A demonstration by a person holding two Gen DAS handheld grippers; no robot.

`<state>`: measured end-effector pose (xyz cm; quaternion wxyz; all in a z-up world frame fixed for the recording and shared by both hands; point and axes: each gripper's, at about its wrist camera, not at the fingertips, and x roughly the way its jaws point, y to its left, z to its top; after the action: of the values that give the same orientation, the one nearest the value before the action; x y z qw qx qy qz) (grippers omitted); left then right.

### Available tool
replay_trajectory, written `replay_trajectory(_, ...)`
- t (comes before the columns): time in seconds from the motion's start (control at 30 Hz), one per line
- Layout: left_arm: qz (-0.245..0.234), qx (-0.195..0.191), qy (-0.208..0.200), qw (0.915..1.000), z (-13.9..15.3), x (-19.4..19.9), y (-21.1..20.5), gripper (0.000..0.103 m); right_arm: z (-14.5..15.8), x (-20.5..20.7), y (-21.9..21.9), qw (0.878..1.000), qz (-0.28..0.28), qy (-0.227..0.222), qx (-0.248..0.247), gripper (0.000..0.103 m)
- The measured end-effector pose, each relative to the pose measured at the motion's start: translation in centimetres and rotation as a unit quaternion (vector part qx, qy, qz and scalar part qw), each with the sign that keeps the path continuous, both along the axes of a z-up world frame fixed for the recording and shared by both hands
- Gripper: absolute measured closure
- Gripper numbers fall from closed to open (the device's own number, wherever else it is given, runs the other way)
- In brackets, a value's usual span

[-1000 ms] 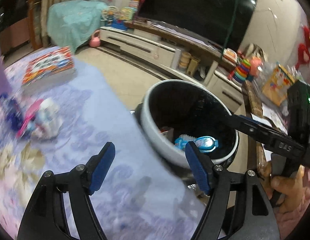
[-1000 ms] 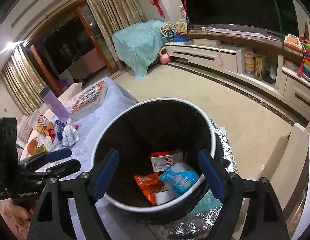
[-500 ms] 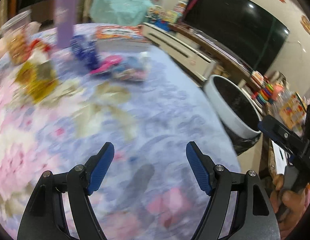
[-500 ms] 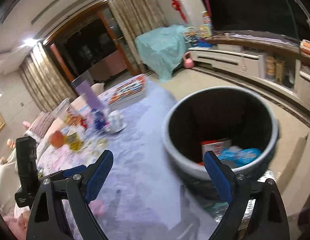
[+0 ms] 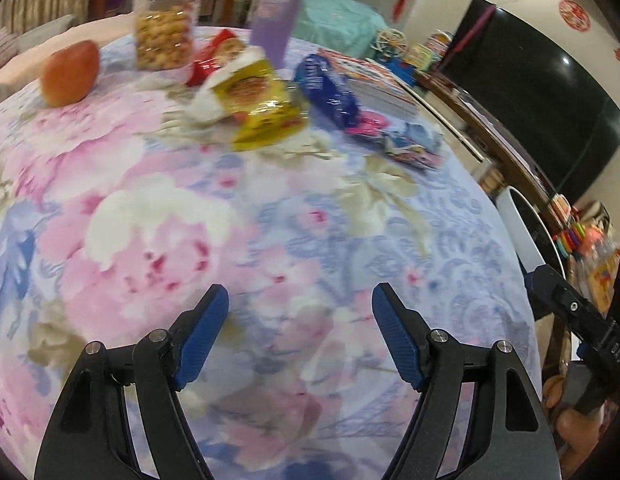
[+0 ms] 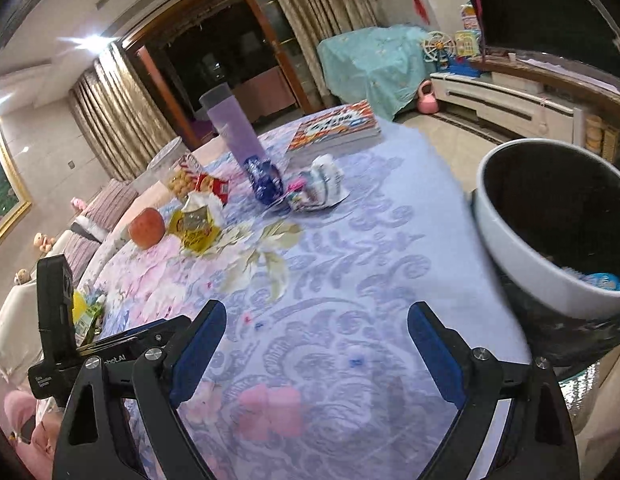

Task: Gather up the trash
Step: 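Move both open tools back toward the items on the table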

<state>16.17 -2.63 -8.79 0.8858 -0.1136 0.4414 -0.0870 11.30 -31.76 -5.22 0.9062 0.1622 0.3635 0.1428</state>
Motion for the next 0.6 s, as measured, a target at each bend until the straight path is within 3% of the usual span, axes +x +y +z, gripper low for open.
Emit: replay_trajectory(0.6, 0.041, 0.002, 0.001, 0.9991, 0.8, 3.5, 1.7, 0.024, -1.6, 6.2, 2.4, 1.0, -0.02, 0.017, -0.002, 0.01)
